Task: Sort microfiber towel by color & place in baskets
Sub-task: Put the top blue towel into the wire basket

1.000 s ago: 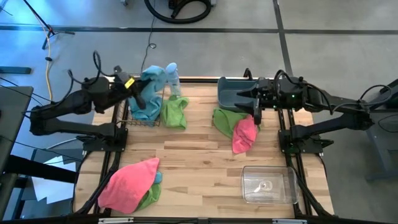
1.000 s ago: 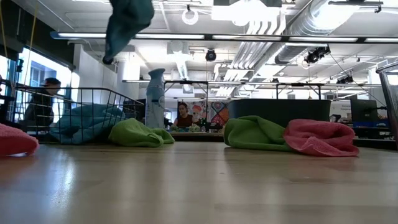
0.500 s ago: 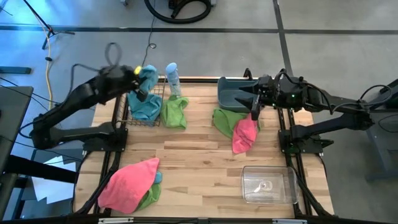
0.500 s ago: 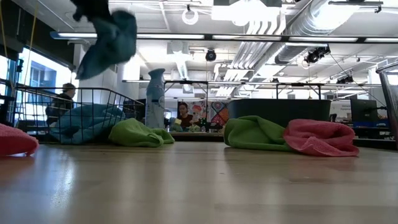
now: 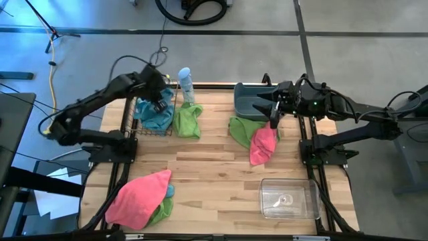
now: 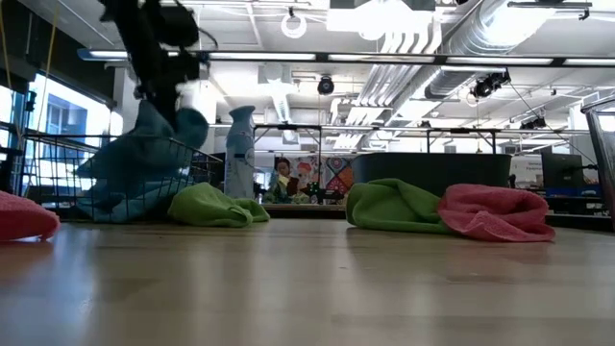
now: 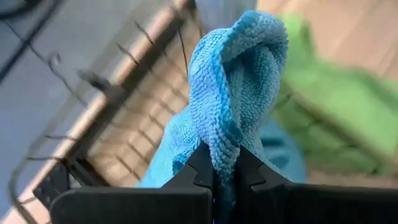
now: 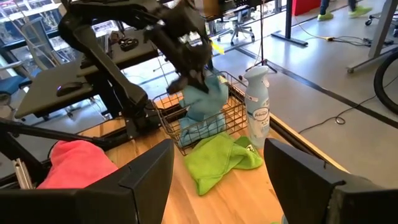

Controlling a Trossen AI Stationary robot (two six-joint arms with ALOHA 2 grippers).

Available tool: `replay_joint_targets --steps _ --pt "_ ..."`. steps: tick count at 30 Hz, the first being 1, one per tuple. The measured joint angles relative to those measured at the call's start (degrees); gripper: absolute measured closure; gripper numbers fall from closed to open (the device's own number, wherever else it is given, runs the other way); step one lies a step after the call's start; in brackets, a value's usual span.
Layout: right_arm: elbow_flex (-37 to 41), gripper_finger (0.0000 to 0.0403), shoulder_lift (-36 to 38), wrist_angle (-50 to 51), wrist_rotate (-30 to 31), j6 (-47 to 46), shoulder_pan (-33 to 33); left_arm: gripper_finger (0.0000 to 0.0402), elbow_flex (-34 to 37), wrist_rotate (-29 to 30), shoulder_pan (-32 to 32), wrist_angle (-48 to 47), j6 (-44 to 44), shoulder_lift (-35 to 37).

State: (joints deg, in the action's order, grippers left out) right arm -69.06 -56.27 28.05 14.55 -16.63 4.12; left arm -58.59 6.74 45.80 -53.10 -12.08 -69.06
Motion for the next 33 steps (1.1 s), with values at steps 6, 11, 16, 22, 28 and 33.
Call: replay_joint_targets --steps 6,11,16,22,28,33 --pt "0.0 0.0158 0.0 0.02 -0.02 -1.55 0.0 0.0401 0.0 1.23 0.0 -2.21 -5.17 -9.05" --pt "0.0 0.0158 -0.02 0.37 -0.02 -1.57 -0.02 0.0401 0.0 1.19 0.0 -2.15 -10.66 -15.72" --pt "0.02 0.0158 -0.02 0.44 -0.02 -1.57 -0.02 0.04 0.0 1.25 0.0 -1.92 -12.63 -21.48" --pt "0.02 0.0158 -0.02 0.44 -0.04 -1.57 -0.02 0.0384 -0.3 1.06 -0.16 -1.13 -12.66 -25.79" --pt "0.02 0.0158 -0.02 0.44 -0.04 -1.44 -0.02 0.0321 0.01 2.55 -1.29 -2.03 -13.5 -23.98" --pt "0.02 0.0158 -0.02 0.46 -0.05 -1.05 -0.02 0.0261 0.15 5.21 -1.62 -3.41 -13.68 -20.45"
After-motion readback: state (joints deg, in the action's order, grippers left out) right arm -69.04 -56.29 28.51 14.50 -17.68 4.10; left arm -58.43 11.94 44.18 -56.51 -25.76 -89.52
